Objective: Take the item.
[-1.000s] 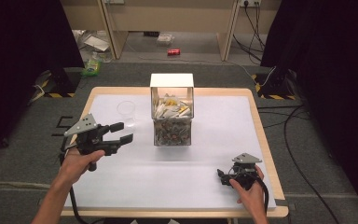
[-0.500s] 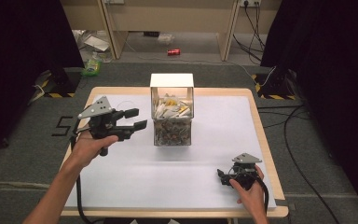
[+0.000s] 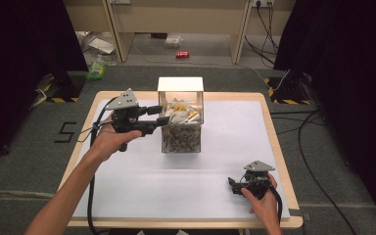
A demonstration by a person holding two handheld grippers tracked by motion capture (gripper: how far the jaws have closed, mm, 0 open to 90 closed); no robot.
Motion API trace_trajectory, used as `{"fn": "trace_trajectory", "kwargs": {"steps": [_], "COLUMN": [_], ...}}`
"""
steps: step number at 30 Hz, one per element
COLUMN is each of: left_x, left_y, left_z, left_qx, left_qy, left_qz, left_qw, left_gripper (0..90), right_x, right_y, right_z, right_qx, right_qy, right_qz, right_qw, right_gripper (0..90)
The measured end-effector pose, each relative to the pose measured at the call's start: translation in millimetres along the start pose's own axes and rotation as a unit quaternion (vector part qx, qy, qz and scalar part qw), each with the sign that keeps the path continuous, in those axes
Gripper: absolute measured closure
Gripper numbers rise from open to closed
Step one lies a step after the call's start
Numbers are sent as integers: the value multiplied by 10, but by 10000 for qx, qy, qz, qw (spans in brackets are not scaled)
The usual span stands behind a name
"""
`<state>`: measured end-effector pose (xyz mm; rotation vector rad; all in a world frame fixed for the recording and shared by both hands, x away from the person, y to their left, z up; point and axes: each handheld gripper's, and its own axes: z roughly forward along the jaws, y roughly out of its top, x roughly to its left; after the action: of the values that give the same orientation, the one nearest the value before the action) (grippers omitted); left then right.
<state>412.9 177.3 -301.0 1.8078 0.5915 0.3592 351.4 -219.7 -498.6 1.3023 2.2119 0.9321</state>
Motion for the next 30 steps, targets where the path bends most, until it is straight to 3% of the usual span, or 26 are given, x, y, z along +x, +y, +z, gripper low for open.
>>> {"fn": "trace_trajectory", "kwargs": {"steps": [13, 30], "left_x": [90, 88], "left_y": [36, 83], "left_z": [330, 578], "left_qx": [372, 678], "left_qy": [19, -24], "left_qz": [76, 174], "left_qw": [9993, 9975], "left_gripper": [544, 615], "right_x": [0, 0], "right_y": [0, 0], "right_z": [0, 0], "right_qx": [-1, 1], "right_qy": [1, 1], "right_qz": [-3, -3], "right_qw": [10000, 10000], "right_gripper": [100, 100]}}
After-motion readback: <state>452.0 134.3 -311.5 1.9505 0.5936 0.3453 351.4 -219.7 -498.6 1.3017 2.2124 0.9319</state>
